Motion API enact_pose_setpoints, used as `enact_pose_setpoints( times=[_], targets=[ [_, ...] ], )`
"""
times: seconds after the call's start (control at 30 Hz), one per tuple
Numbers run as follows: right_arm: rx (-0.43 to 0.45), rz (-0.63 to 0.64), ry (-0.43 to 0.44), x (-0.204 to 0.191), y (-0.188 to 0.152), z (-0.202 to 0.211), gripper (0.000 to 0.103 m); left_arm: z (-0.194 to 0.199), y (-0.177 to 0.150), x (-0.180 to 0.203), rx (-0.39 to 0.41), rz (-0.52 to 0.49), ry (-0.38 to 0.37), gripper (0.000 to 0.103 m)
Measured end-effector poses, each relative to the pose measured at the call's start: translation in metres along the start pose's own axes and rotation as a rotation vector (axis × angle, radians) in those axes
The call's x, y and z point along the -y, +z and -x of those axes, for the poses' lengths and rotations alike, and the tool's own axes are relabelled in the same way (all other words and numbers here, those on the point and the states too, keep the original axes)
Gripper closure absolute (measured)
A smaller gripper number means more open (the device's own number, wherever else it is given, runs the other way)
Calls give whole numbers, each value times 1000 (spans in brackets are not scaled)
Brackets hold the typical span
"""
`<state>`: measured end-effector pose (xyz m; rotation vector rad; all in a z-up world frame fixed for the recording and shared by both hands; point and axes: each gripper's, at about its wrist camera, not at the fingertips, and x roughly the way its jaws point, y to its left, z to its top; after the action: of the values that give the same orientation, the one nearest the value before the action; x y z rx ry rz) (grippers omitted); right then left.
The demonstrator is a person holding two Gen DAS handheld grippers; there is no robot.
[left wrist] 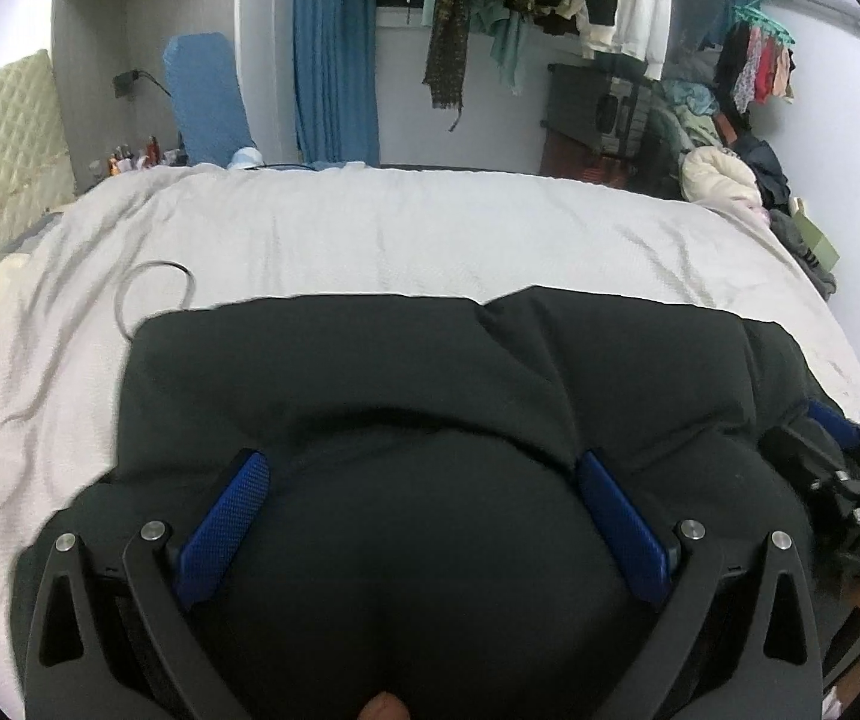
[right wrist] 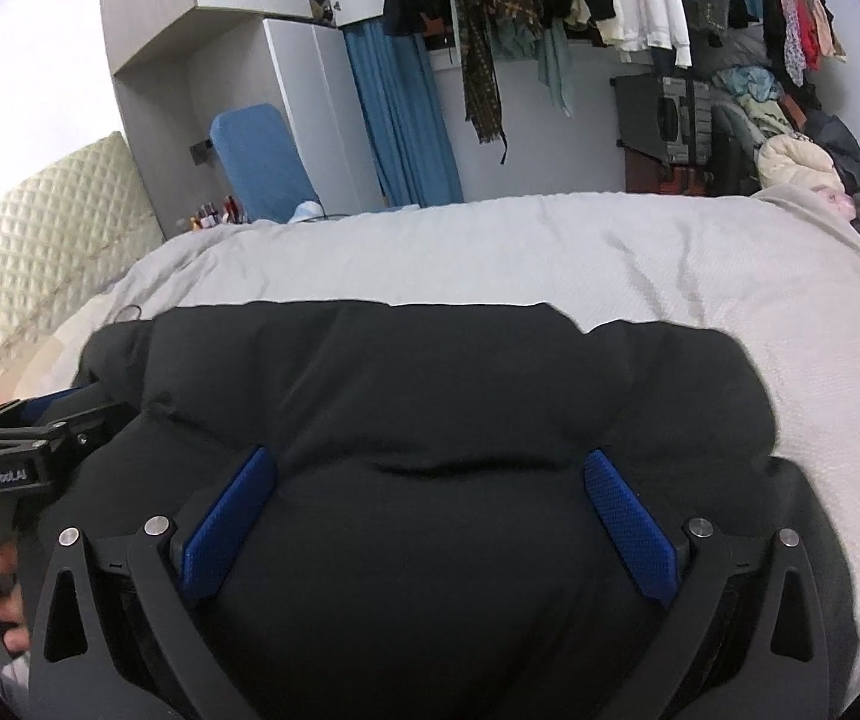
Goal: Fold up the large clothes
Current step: 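Press the folded jacket flat with both open grippers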
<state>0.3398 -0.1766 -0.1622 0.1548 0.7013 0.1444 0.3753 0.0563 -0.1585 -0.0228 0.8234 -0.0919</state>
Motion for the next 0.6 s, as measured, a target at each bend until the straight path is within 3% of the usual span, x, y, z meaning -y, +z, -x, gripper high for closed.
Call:
enact_pose_setpoints(
  times=[0.37,0.6],
  targets=[
    [31,7,-71,17,-4,34,0,25,-14,-36,26,63,48,0],
    [18,0,-103,26,-10,24,0,22,-28,-46,29,59,84,0]
  ],
)
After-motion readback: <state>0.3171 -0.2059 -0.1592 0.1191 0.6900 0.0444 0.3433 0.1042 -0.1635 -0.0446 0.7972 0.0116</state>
